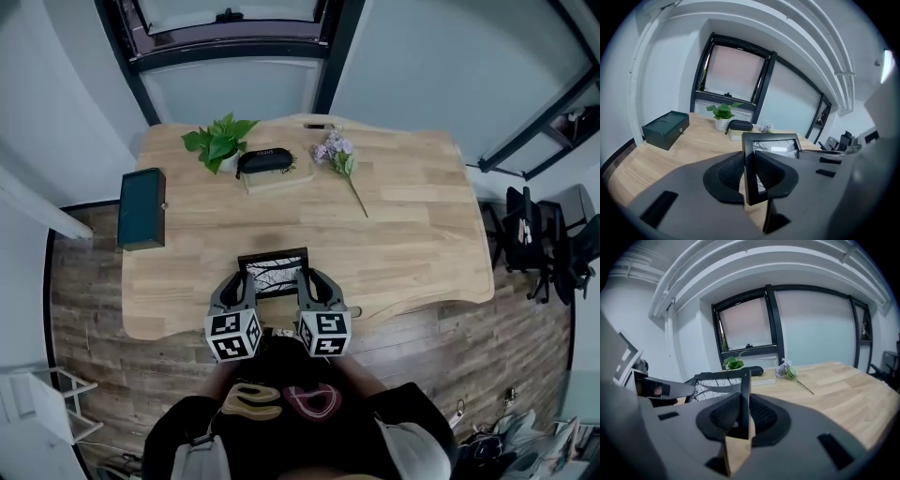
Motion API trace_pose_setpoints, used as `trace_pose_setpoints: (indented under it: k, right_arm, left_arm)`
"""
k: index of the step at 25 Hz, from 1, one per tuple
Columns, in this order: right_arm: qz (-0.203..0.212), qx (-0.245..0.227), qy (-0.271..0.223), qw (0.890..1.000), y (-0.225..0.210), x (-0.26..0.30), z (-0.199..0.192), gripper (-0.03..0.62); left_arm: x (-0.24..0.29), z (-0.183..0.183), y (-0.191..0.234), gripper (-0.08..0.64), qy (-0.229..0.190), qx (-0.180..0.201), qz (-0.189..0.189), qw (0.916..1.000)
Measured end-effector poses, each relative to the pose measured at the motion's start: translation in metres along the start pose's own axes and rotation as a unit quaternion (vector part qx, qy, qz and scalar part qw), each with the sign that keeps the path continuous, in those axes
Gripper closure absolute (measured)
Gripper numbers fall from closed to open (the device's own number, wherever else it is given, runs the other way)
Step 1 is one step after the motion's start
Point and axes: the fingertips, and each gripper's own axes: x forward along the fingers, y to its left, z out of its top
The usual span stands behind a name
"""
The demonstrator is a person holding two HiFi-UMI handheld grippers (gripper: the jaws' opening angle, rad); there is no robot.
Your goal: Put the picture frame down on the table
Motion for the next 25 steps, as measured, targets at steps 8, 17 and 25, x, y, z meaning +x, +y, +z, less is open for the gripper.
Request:
trace_pose_setpoints:
  k: [8, 17, 25]
  right_arm:
    - [-0.009, 0.002, 0.013, 1.0, -0.008, 0.02, 0.014, 0.515]
    - [-0.027, -0.013, 0.052, 0.998, -0.023, 0.058, 0.02, 0.515]
    - [-0.028, -0.007, 0.076, 0.997, -0.028, 0.093, 0.024, 0.515]
  left_arm:
    - [0.024, 0.02, 0.001, 0.479, 0.012, 0.02, -0.011, 0.9997]
    - [0.07, 0.029, 0.01, 0.48, 0.045, 0.011, -0.014, 0.9988]
    - [0.1, 0.042, 0.022, 0.48, 0.054, 0.023, -0.012, 0.9982]
